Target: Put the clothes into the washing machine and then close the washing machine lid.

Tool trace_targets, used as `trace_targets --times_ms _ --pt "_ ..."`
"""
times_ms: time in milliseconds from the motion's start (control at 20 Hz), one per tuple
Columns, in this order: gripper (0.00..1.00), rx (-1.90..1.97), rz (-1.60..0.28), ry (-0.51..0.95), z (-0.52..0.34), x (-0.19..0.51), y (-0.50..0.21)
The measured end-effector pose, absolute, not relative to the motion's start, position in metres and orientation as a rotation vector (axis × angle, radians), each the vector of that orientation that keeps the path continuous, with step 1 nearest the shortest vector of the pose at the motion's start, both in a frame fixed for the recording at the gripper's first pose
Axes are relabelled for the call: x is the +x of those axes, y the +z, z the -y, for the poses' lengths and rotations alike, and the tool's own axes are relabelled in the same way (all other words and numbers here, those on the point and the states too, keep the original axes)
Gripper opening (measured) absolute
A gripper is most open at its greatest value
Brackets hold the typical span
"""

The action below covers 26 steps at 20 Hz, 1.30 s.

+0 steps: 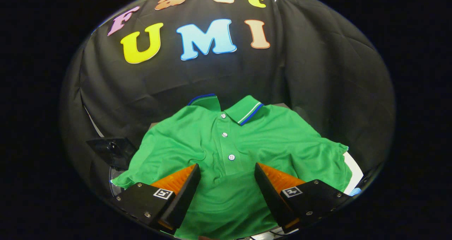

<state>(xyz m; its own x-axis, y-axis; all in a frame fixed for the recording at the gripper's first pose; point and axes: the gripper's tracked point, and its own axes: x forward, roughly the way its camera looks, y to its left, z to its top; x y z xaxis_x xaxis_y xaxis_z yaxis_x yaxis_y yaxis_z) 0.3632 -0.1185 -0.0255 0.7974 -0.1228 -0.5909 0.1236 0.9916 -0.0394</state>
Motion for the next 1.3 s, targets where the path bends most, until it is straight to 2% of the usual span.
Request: trace_targets --times_ms 150,300,350,550,650,1300 --pt "0.98 -0.035 -0.675 -0.108 0.119 0.36 -0.032" --pt "0.93 -0.02 -0.705 -0.15 0.125 0.359 -0.03" --pt "0.84 -0.029 -0.726 -0.157 0.123 0.36 -0.031" --pt "0.18 -0.189 -0.7 -0.14 0.12 0.363 -0.028" --pt "0.03 -0.301 -0.664 -0.163 0.117 0.362 -0.028" --pt "0.0 -0.383 -0.601 -0.364 0.095 0.359 -0.004"
